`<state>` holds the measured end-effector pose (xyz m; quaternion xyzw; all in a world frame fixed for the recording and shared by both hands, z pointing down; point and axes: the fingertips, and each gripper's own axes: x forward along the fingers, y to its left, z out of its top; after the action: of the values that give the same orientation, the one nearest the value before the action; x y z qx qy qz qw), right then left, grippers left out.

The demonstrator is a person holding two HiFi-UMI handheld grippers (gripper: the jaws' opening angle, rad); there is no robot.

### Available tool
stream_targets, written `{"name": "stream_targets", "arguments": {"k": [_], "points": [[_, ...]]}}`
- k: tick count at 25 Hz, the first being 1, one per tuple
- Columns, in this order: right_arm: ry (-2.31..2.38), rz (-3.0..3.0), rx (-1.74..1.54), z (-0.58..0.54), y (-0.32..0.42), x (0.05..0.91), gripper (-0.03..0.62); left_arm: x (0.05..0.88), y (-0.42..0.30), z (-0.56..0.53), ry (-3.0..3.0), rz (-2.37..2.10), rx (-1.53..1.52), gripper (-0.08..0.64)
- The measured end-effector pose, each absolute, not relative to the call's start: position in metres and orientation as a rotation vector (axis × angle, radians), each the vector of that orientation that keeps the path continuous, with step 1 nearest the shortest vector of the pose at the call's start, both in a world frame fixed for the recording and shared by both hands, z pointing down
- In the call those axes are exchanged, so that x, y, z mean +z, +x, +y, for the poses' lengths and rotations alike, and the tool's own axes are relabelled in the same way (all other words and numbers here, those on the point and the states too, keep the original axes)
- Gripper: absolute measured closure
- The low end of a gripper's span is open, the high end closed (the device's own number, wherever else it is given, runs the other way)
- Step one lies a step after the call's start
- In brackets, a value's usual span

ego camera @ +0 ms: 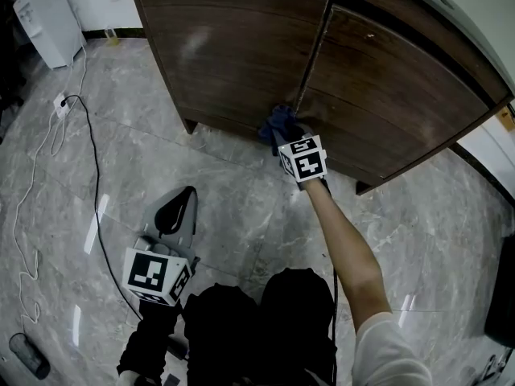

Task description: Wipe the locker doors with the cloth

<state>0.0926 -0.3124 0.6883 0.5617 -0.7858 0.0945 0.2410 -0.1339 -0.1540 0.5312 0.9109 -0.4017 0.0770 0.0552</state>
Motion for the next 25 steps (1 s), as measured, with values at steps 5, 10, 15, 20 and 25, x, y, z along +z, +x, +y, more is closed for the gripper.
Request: {"name": "stream_targets", "arguments": {"k": [5, 10, 15, 20, 25], "points": [[1.551, -2.182, 0.182, -0.318, 0.086, 0.654, 0.508, 0.532, -0.134, -0.153, 2.766, -1.204, 0.219, 0.561], [1.578, -2.222, 0.101, -0.324, 0.08, 0.609, 0.508, 0.534, -0.135, -0.152, 2.772, -1.201, 0.222, 0.561], [1.623, -2.279, 0.012, -0.327, 0.074, 0.551, 0.508, 0.533, -0.138, -0.15, 2.77, -1.201, 0.226, 0.561], [1.65, -2.308, -0.095, -0.334, 0.066, 0.495, 0.508, 0.528, -0.141, -0.152, 2.771, -1.211, 0.209, 0.561], [1.682, -2.337, -0.145, -0.337, 0.062, 0.454, 0.508, 0.525, -0.145, -0.152, 2.77, -1.218, 0.206, 0.561]]}}
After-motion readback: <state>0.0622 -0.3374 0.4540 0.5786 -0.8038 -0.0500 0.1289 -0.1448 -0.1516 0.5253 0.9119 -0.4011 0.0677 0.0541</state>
